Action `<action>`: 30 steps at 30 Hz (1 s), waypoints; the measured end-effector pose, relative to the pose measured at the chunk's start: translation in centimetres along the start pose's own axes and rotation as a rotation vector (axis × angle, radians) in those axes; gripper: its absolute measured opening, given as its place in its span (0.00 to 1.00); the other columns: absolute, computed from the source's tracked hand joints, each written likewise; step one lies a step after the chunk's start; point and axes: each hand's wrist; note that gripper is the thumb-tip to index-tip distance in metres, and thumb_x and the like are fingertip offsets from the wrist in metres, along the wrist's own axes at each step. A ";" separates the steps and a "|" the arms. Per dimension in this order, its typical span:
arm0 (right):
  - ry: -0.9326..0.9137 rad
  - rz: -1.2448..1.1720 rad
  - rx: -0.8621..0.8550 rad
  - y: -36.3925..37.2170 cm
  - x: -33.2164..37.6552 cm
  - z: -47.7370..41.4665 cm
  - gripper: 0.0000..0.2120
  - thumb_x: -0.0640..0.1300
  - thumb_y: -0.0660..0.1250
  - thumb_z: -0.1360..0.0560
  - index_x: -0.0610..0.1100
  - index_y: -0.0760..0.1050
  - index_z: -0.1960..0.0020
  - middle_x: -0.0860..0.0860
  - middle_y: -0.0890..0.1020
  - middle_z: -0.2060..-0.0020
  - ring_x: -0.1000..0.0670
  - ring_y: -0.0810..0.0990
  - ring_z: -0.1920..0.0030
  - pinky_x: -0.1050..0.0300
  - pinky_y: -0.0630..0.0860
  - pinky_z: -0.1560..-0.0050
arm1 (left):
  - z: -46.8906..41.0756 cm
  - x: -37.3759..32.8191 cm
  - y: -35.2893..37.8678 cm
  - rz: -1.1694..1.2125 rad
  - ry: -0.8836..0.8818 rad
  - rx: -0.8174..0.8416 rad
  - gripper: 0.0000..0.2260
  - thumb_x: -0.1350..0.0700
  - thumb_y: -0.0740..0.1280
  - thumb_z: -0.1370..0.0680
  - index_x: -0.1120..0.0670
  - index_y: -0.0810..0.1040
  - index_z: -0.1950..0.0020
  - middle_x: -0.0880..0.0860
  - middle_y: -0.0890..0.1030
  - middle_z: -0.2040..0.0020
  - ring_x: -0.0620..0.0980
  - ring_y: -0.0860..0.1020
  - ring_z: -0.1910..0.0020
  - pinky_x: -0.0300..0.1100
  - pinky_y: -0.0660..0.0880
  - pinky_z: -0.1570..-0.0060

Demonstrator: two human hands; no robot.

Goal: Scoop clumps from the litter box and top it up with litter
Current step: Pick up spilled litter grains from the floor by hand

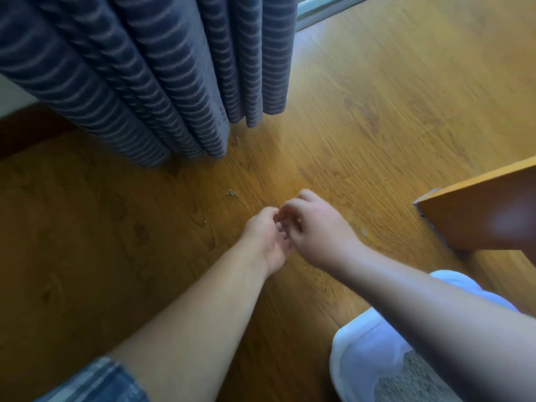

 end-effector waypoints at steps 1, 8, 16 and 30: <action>0.017 -0.023 -0.024 -0.8 0.3 0.0 0.09 0.46 0.62 0.24 0.50 0.80 0.51 0.53 0.74 0.55 0.50 0.77 0.55 0.50 0.76 0.56 | 0.7 -0.5 0.5 0.012 -0.002 -0.017 0.13 0.60 0.52 0.18 0.61 0.76 0.51 0.58 0.79 0.56 0.51 0.79 0.56 0.41 0.76 0.59; 0.144 0.095 -0.097 -8.2 4.7 4.8 0.14 0.44 0.62 0.24 0.46 0.77 0.39 0.48 0.78 0.42 0.43 0.74 0.40 0.46 0.73 0.40 | 12.1 -2.6 3.2 0.022 -0.039 -0.098 0.11 0.61 0.53 0.21 0.56 0.70 0.61 0.52 0.69 0.67 0.48 0.67 0.69 0.39 0.65 0.68; 0.221 0.262 -0.085 -24.7 18.6 16.1 0.26 0.48 0.64 0.24 0.44 0.69 0.28 0.45 0.71 0.29 0.42 0.66 0.28 0.42 0.69 0.33 | 37.2 -8.8 9.5 0.085 -0.047 -0.019 0.11 0.61 0.55 0.20 0.57 0.72 0.60 0.54 0.71 0.65 0.49 0.69 0.67 0.40 0.67 0.65; 0.145 0.265 -0.188 -59.6 48.7 38.5 0.28 0.53 0.56 0.19 0.51 0.57 0.20 0.50 0.58 0.21 0.48 0.51 0.20 0.46 0.53 0.23 | 84.0 -18.0 22.7 0.099 0.138 0.288 0.10 0.59 0.58 0.19 0.58 0.76 0.56 0.54 0.76 0.63 0.50 0.75 0.66 0.42 0.75 0.66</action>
Point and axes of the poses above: each hand's wrist, its own z-axis away from the middle knuckle, its own y-axis out of the palm, x = y × z
